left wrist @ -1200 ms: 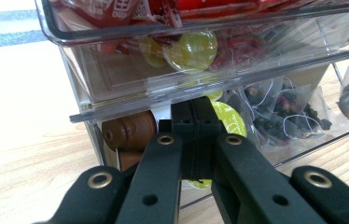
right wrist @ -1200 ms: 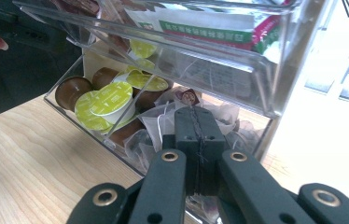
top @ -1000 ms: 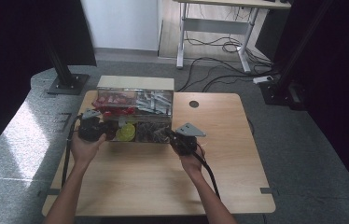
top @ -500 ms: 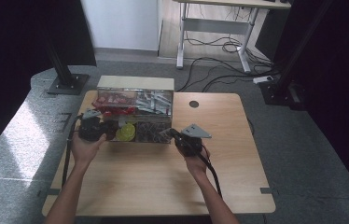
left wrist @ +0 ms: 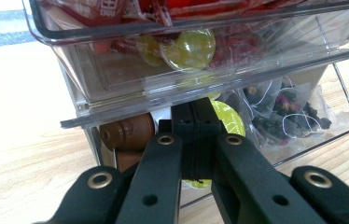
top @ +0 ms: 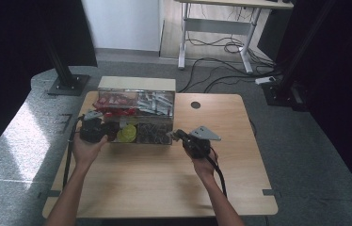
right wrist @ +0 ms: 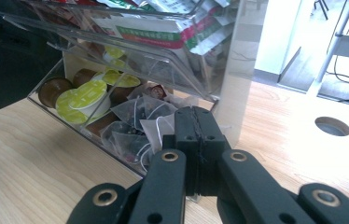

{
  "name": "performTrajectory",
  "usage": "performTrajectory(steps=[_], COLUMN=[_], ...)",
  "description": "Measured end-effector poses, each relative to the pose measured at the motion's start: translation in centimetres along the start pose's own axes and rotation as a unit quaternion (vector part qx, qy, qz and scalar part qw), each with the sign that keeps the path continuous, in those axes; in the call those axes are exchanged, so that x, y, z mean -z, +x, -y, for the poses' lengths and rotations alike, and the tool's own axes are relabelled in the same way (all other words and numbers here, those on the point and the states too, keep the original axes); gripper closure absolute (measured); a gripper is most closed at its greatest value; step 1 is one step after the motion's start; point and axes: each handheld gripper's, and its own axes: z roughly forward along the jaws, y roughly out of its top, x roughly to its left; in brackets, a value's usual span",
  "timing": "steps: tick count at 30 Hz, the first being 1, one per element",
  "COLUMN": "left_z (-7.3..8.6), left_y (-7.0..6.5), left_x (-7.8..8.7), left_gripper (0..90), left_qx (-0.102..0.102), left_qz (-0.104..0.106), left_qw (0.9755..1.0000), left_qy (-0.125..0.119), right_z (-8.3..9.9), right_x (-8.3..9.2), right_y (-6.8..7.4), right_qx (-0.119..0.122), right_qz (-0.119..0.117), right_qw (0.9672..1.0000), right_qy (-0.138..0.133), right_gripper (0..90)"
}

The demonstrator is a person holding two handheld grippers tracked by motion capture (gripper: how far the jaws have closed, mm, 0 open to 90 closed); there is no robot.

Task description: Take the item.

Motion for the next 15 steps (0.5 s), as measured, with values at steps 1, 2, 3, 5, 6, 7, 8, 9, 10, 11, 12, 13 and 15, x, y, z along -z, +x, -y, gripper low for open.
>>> performTrajectory(steps=[1, 2, 3, 5, 6, 7, 8, 9, 10, 11, 12, 13, 15], left_z=[0.0, 0.0, 0.0, 0.0, 0.0, 0.0, 0.0, 0.0, 0.0, 0.0, 0.0, 0.0, 0.0], left_y=[0.0, 0.0, 0.0, 0.0, 0.0, 0.0, 0.0, 0.0, 0.0, 0.0, 0.0, 0.0, 0.0], left_x=[0.0, 0.0, 0.0, 0.0, 0.0, 0.0, 0.0, 0.0, 0.0, 0.0, 0.0, 0.0, 0.0], left_gripper=[90.0, 90.0, 90.0, 90.0, 90.0, 90.0, 90.0, 90.0, 90.0, 90.0, 90.0, 90.0, 90.0], left_qx=[0.000, 0.000, 0.000, 0.000, 0.000, 0.000, 0.000, 0.000, 0.000, 0.000, 0.000, 0.000, 0.000], left_qz=[0.000, 0.000, 0.000, 0.000, 0.000, 0.000, 0.000, 0.000, 0.000, 0.000, 0.000, 0.000, -0.001], left_qw=[1.0000, 1.0000, 1.0000, 1.0000, 1.0000, 1.0000, 1.0000, 1.0000, 1.0000, 1.0000, 1.0000, 1.0000, 1.0000], left_qy=[0.000, 0.000, 0.000, 0.000, 0.000, -0.001, -0.001, 0.000, 0.000, 0.000, 0.000, 0.000, 0.000], right_z=[0.0, 0.0, 0.1, 0.1, 0.1, 0.2, 0.2, 0.2, 0.2, 0.2, 0.2, 0.2, 0.3], right_x=[0.1, 0.1, 0.3, 0.5, 0.7, 0.7, 0.9, 1.0, 1.1, 1.2, 1.3, 1.4, 1.6], right_y=[-0.1, -0.1, -0.3, -0.5, -0.6, -0.7, -0.8, -1.0, -1.1, -1.3, -1.4, -1.5, -1.8], right_qx=[0.003, 0.003, 0.002, 0.001, 0.001, 0.000, -0.001, -0.002, -0.004, -0.004, -0.006, -0.006, -0.007], right_qz=[0.002, 0.004, 0.006, 0.008, 0.009, 0.009, 0.011, 0.012, 0.013, 0.015, 0.016, 0.017, 0.019], right_qw=[1.0000, 1.0000, 1.0000, 1.0000, 1.0000, 1.0000, 0.9999, 0.9999, 0.9999, 0.9999, 0.9999, 0.9998, 0.9998], right_qy=[0.001, 0.003, 0.003, 0.003, 0.002, 0.001, 0.000, -0.001, -0.001, -0.002, -0.002, -0.003, -0.004], right_gripper=[88.9, 88.9, 88.9, 88.9, 88.9, 88.9, 88.9, 88.9, 88.9, 88.9, 88.9, 88.9, 88.9])
